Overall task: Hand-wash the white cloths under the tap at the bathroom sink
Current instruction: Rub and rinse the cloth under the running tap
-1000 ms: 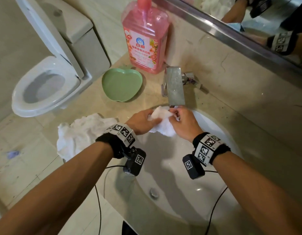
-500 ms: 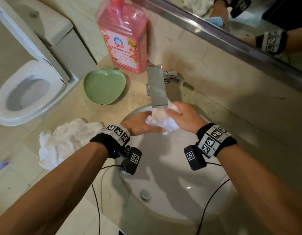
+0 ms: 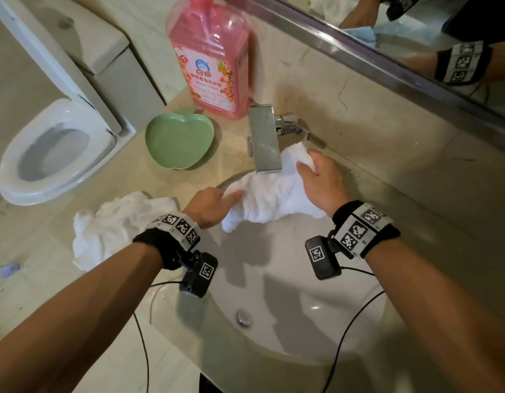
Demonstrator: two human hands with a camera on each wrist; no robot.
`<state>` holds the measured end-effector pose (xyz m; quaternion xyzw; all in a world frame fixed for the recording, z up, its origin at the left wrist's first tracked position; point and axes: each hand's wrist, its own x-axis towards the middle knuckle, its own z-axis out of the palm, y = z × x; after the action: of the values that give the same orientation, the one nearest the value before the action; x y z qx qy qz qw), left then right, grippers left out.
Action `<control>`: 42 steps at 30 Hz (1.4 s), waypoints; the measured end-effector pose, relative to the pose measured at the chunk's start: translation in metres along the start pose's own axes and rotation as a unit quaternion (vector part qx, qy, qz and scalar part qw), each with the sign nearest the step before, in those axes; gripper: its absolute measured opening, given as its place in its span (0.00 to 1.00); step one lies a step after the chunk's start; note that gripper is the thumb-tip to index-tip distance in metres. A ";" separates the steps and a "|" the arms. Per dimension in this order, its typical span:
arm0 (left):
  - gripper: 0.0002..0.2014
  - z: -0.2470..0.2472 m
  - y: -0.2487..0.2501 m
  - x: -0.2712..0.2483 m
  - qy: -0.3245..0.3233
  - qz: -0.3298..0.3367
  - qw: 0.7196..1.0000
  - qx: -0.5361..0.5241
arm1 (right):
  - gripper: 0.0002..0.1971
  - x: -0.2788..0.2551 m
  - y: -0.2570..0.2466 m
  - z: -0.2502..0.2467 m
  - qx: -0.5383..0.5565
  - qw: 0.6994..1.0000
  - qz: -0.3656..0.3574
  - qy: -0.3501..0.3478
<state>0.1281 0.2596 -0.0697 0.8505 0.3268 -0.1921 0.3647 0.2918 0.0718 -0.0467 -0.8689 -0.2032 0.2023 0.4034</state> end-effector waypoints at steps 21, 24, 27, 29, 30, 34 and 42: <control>0.23 -0.013 0.045 -0.011 0.040 0.065 0.996 -0.037 | 0.21 -0.028 -0.010 0.046 0.024 0.990 0.026 -0.133; 0.36 -0.011 0.026 0.002 -0.001 0.115 0.991 -0.063 | 0.16 -0.022 -0.007 0.031 0.071 0.988 0.057 -0.128; 0.52 -0.004 0.029 0.010 -0.100 0.140 0.969 -0.176 | 0.14 -0.015 -0.004 0.020 0.106 0.980 0.092 -0.138; 0.46 0.000 0.036 0.018 -0.102 0.116 0.966 -0.209 | 0.13 -0.012 -0.001 0.016 0.120 0.975 0.099 -0.161; 0.40 0.001 0.039 0.021 -0.093 0.103 0.970 -0.198 | 0.14 -0.011 0.000 0.014 0.126 0.972 0.097 -0.173; 0.28 0.005 0.043 0.030 -0.040 0.055 0.963 -0.261 | 0.16 -0.006 0.011 0.011 0.051 0.990 0.057 -0.121; 0.25 0.005 0.049 0.035 0.044 0.005 0.989 -0.140 | 0.25 -0.002 0.009 0.033 0.037 0.990 0.090 -0.105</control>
<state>0.1870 0.2449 -0.0681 0.8001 0.3623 -0.1049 0.4664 0.2751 0.0862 -0.0728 -0.8418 -0.1575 0.3359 0.3920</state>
